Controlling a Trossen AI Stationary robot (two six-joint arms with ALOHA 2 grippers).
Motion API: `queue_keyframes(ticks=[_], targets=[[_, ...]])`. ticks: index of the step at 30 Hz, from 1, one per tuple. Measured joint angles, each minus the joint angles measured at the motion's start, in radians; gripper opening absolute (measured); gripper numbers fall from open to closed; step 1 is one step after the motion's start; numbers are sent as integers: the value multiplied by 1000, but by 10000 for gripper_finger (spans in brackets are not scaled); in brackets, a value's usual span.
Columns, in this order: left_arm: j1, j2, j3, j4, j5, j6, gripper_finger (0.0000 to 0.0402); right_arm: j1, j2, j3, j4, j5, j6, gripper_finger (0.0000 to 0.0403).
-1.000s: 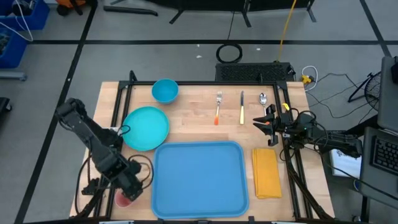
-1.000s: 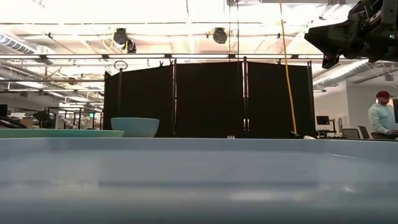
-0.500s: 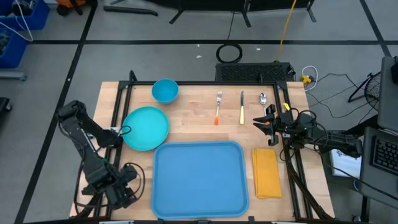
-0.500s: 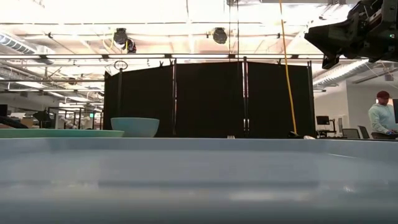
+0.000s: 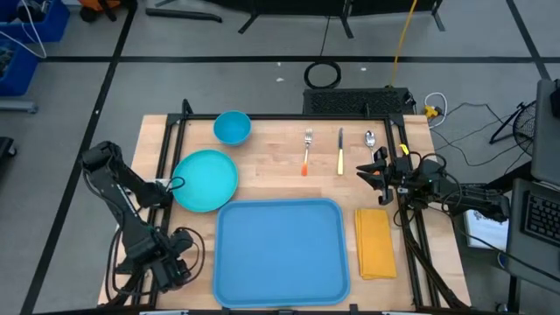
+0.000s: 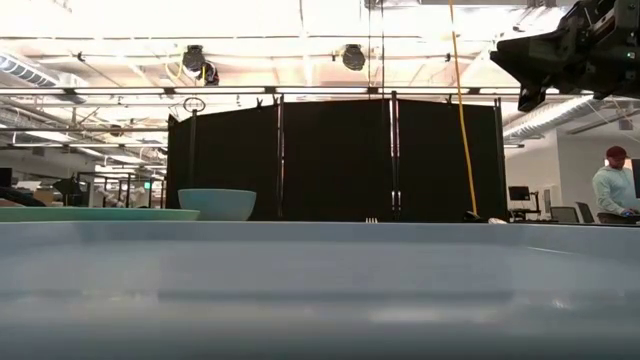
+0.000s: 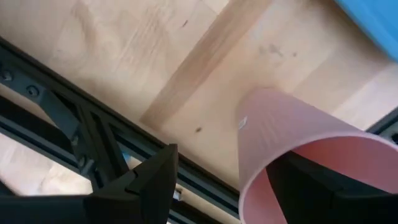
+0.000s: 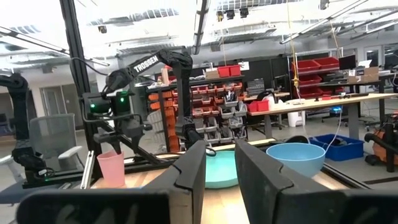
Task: Set up tray
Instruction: Put the pink cup on the top left of the blue tray
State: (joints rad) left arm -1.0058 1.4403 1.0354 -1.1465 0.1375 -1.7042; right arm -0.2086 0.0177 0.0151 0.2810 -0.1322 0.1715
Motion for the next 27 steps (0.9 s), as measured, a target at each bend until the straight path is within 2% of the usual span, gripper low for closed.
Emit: queue_keyframes(ticks=[6, 8, 11, 14, 15, 18, 23, 27], targets=[[0, 0, -19, 2, -4, -63, 239, 0, 0, 0, 0, 0, 0, 77], [5, 0, -19, 31, -4, -72, 225, 0, 0, 0, 0, 0, 0, 77], [9, 0, -19, 95, -16, -50, 162, 0, 0, 0, 0, 0, 0, 77], [9, 0, -19, 126, -75, -34, 48, 0, 0, 0, 0, 0, 0, 77], [9, 0, -19, 128, -104, -33, 25, 0, 0, 0, 0, 0, 0, 77], [9, -2, -19, 130, -172, -22, 8, 0, 0, 0, -1, 0, 0, 77], [11, -8, 1, 80, -139, 0, 5, 0, 0, 0, -1, 0, 0, 77], [11, -14, 89, -49, -163, 16, 4, 0, 0, 0, -2, 0, 0, 77]])
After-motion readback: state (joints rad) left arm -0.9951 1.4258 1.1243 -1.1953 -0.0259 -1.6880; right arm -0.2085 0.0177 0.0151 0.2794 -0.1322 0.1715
